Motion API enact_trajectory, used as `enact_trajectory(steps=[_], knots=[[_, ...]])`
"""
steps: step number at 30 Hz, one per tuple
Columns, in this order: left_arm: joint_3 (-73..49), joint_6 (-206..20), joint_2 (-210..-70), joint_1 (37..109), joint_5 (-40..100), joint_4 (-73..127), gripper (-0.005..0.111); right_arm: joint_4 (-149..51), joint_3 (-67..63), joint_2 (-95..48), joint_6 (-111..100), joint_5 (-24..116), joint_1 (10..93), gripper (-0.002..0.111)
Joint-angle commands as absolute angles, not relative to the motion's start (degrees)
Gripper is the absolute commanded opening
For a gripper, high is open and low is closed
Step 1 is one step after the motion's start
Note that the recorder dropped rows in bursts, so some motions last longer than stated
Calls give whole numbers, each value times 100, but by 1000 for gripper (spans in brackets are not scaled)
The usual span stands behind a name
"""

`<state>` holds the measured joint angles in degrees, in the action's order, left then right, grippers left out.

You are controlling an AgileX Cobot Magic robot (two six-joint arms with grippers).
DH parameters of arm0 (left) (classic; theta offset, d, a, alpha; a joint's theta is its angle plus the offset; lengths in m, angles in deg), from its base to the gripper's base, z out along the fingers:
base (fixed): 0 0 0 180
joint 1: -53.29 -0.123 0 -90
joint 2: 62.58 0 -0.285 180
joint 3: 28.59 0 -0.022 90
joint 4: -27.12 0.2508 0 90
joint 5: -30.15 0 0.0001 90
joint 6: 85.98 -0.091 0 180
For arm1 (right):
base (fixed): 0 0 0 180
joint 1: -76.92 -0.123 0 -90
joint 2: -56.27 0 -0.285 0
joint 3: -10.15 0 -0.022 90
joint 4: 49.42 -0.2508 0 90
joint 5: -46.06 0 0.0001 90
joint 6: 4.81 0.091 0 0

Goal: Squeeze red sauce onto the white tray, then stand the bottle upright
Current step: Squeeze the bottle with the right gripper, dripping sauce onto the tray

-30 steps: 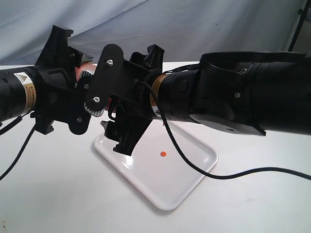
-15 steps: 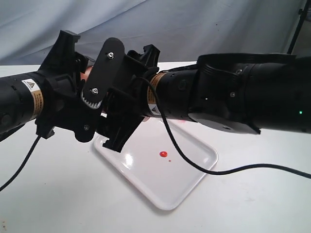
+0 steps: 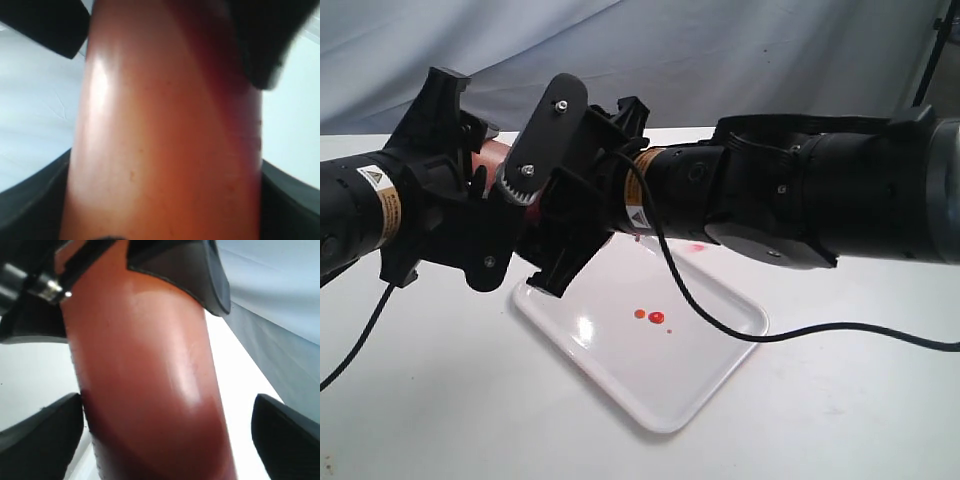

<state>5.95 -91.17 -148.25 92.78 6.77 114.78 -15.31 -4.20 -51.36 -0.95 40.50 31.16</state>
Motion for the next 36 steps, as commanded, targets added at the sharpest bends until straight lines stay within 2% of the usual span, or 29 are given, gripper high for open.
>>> enact_trajectory(steps=[1, 23, 27, 36], knots=[[396, -8809, -14631, 9424, 1502, 11592, 0, -1591, -494, -5260, -313, 4606, 3284, 82], [396, -8798, -14631, 9424, 1516, 11592, 0, -2148, -494, -5310, -313, 4714, 3223, 84], [396, -8798, -14631, 9424, 1516, 11592, 0, -2136, -494, -5310, -351, 4671, 3223, 105], [396, -8798, -14631, 9424, 1516, 11592, 0, -2722, -494, -5310, -269, 4680, 3223, 105]])
